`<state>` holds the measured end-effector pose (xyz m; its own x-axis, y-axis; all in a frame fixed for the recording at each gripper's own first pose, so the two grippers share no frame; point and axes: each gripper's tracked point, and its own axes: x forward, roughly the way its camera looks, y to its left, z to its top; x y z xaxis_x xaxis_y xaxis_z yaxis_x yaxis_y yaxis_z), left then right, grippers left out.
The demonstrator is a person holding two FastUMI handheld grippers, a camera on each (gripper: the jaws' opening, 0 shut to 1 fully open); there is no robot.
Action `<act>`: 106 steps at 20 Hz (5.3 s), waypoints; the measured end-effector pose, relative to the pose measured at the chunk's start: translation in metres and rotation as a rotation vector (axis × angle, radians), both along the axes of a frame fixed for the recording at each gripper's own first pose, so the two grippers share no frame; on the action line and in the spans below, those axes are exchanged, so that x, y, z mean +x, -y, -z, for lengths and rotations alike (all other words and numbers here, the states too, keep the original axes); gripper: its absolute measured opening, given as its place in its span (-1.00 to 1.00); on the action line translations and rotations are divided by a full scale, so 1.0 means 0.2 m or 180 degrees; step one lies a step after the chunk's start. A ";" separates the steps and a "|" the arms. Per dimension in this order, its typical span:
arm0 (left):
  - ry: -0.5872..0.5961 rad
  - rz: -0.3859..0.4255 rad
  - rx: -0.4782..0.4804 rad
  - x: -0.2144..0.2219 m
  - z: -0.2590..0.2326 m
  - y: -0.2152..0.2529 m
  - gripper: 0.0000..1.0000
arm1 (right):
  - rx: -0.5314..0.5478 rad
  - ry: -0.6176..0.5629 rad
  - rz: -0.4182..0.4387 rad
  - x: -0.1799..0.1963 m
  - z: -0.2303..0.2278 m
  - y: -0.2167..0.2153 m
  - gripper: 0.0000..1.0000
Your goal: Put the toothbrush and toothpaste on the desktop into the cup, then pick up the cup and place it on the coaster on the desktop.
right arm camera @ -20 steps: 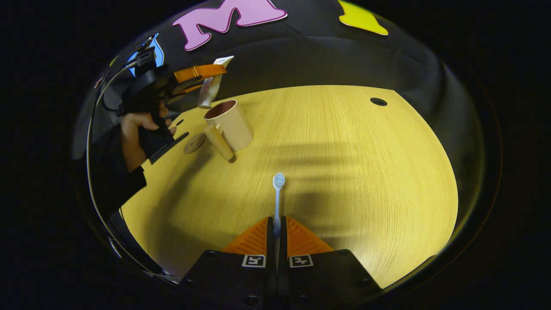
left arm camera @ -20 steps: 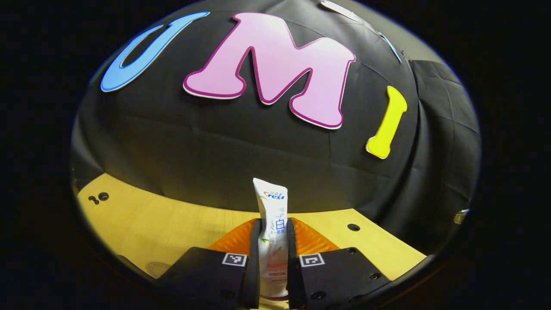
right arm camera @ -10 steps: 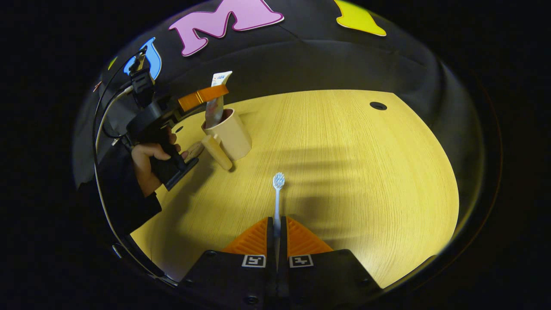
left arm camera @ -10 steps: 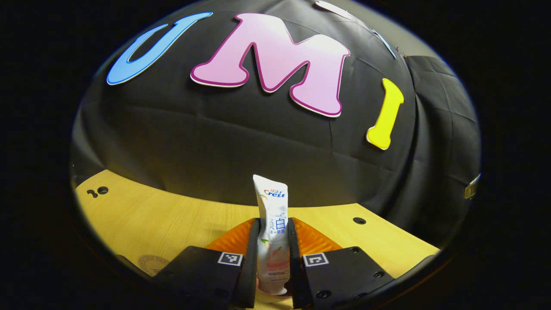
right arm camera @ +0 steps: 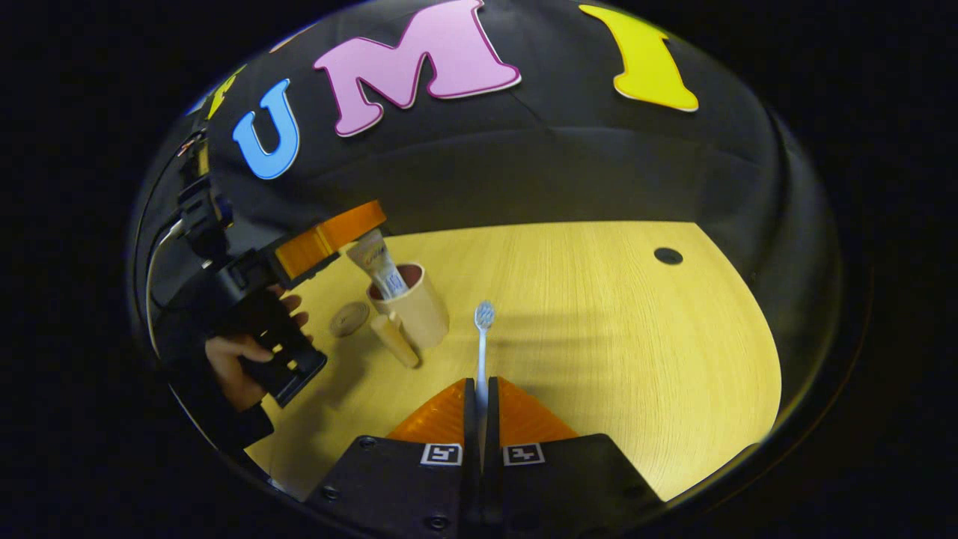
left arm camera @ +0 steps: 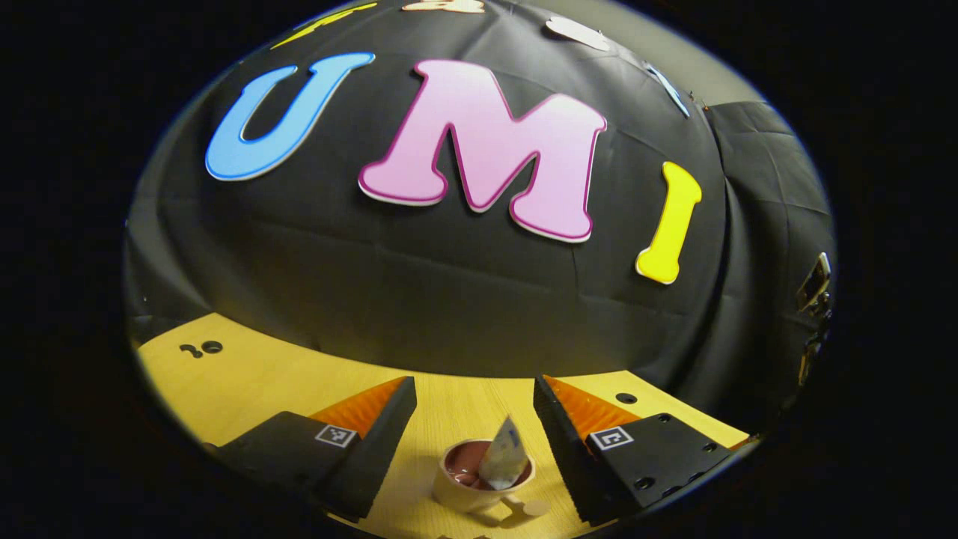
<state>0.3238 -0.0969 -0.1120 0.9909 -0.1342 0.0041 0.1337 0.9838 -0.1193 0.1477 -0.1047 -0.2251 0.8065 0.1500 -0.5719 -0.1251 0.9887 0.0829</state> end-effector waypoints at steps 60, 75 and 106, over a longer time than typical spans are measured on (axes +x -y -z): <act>-0.0515 -0.0331 -0.0477 -0.88 0.47 -0.26 0.95 | 0.0254 0.0870 -0.0387 0.47 -0.17 -0.43 0.92; -0.0906 -0.0608 -0.0169 -1.29 0.51 -0.58 0.95 | 0.0283 -0.0906 -0.0255 0.46 0.08 -0.59 0.95; -0.1503 -0.0649 -0.0004 -1.56 0.64 -0.80 0.95 | -0.0825 -0.2056 -0.0453 0.40 0.62 -0.69 -0.19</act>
<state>0.0110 0.0636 -0.2402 0.8908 0.0618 -0.4502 -0.1297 0.9841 -0.1215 0.2275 0.0326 -0.3494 0.2769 0.0231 -0.9606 -0.2595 0.9644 -0.0516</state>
